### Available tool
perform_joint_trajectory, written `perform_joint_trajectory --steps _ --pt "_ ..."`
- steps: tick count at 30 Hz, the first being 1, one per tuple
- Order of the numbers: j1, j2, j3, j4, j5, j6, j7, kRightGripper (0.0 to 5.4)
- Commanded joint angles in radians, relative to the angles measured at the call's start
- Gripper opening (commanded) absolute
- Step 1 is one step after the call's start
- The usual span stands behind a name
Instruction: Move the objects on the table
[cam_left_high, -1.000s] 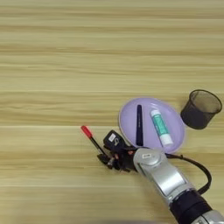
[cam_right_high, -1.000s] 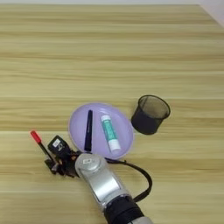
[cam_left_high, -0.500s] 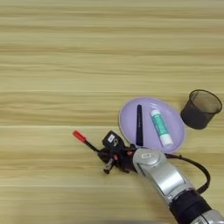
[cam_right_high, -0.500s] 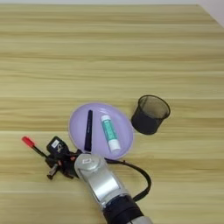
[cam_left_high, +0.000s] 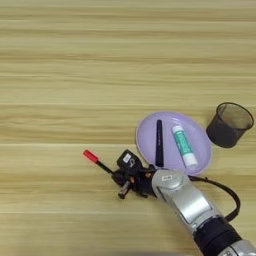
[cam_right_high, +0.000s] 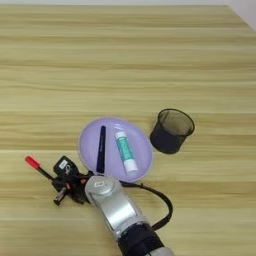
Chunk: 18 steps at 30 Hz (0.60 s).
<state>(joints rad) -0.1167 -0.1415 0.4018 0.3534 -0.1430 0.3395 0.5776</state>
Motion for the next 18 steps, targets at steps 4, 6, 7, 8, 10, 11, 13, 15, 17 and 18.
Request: perform_joint_trajectory --steps 4,6,7,8,10,11,13,15,17,18 --pt "0.033 -0.017 -0.017 -0.018 0.007 0.052 -0.023 0.44" --pt "0.038 -0.016 -0.021 -0.034 0.013 0.056 -0.022 0.44" --pt "0.039 -0.016 -0.023 -0.04 0.013 0.055 -0.022 0.44" --pt "0.04 -0.016 -0.026 -0.045 0.014 0.056 -0.023 0.44" --pt "0.042 -0.015 -0.03 -0.053 0.017 0.059 -0.023 0.44" --pt "0.043 -0.015 -0.032 -0.056 0.017 0.06 -0.023 0.44" --pt "0.045 -0.013 -0.037 -0.068 0.023 0.06 -0.024 0.44" --pt "0.049 -0.012 -0.042 -0.083 0.029 0.059 -0.024 0.44" --pt "0.054 -0.011 -0.047 -0.101 0.035 0.061 -0.024 0.44" --pt "0.056 -0.011 -0.049 -0.11 0.037 0.064 -0.025 0.44"
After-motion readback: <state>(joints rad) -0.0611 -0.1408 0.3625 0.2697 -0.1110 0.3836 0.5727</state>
